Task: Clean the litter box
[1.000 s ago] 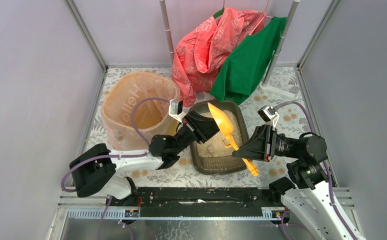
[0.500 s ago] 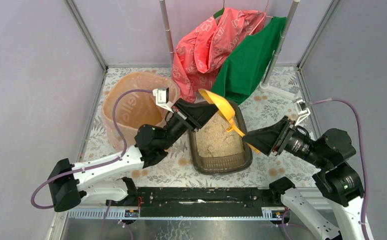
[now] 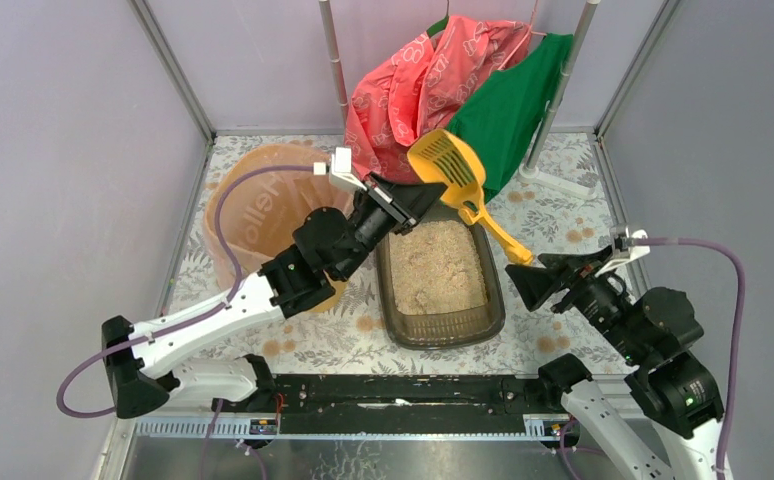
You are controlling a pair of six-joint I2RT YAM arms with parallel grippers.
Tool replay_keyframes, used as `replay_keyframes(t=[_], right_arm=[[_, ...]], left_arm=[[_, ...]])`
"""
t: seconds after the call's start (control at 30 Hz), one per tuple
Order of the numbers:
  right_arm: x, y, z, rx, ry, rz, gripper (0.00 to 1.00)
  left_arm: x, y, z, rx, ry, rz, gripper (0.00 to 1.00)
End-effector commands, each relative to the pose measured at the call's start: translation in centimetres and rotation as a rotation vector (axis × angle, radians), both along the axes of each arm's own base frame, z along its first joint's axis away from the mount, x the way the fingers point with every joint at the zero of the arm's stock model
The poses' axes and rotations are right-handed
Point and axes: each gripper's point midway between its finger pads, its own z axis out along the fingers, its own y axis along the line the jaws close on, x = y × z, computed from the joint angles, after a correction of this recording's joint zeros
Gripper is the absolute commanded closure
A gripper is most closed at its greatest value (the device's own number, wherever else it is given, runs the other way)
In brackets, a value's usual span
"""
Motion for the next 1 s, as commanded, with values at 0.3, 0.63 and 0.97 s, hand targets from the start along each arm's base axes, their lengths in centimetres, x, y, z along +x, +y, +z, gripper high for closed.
replay_keyframes(t=[0.3, 0.63, 0.97], right_arm=[[1.1, 1.3, 3.3, 0.075, -0.264, 0.048, 0.11], [1.4, 2.7, 3.3, 0.050, -0.254, 0.124, 0.52], [0.6, 2.6, 4.1, -0.020, -0.257, 0.153, 0.49]], left_arm=[[1.6, -1.7, -2.8, -0.273, 0.189, -0.020, 1.00], [0.9, -2.2, -3.0, -0.328, 0.229, -0.086, 1.00], [1.1, -3.7, -6.1, -0.152, 0.326, -0.090, 1.00]])
